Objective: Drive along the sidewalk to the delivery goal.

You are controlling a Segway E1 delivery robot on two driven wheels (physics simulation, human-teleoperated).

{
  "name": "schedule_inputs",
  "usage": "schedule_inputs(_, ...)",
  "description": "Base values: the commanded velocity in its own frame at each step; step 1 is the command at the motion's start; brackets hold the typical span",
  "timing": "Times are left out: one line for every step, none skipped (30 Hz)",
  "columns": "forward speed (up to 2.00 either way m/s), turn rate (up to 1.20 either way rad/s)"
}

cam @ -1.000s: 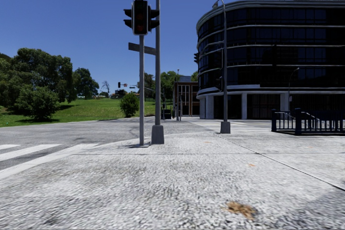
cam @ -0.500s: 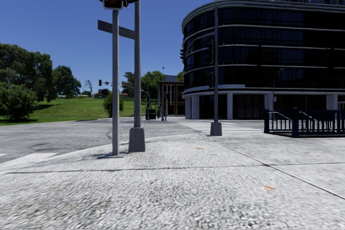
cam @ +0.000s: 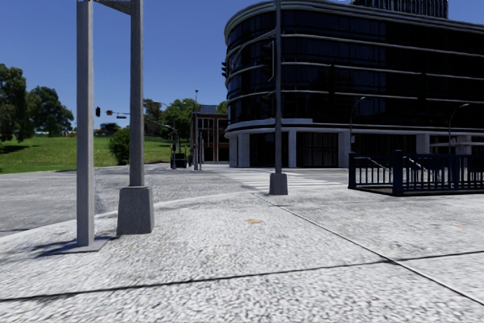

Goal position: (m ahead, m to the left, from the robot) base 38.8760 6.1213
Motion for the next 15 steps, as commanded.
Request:
schedule_inputs(2.00,-0.36)
schedule_inputs(2.00,-0.36)
schedule_inputs(2.00,-0.36)
schedule_inputs(2.00,-0.36)
schedule_inputs(2.00,-0.36)
schedule_inputs(2.00,-0.36)
schedule_inputs(2.00,-0.36)
schedule_inputs(2.00,-0.36)
schedule_inputs(2.00,-0.36)
schedule_inputs(2.00,-0.36)
schedule_inputs(2.00,-0.36)
schedule_inputs(2.00,-0.36)
schedule_inputs(2.00,-0.36)
schedule_inputs(2.00,-0.36)
schedule_inputs(2.00,-0.36)
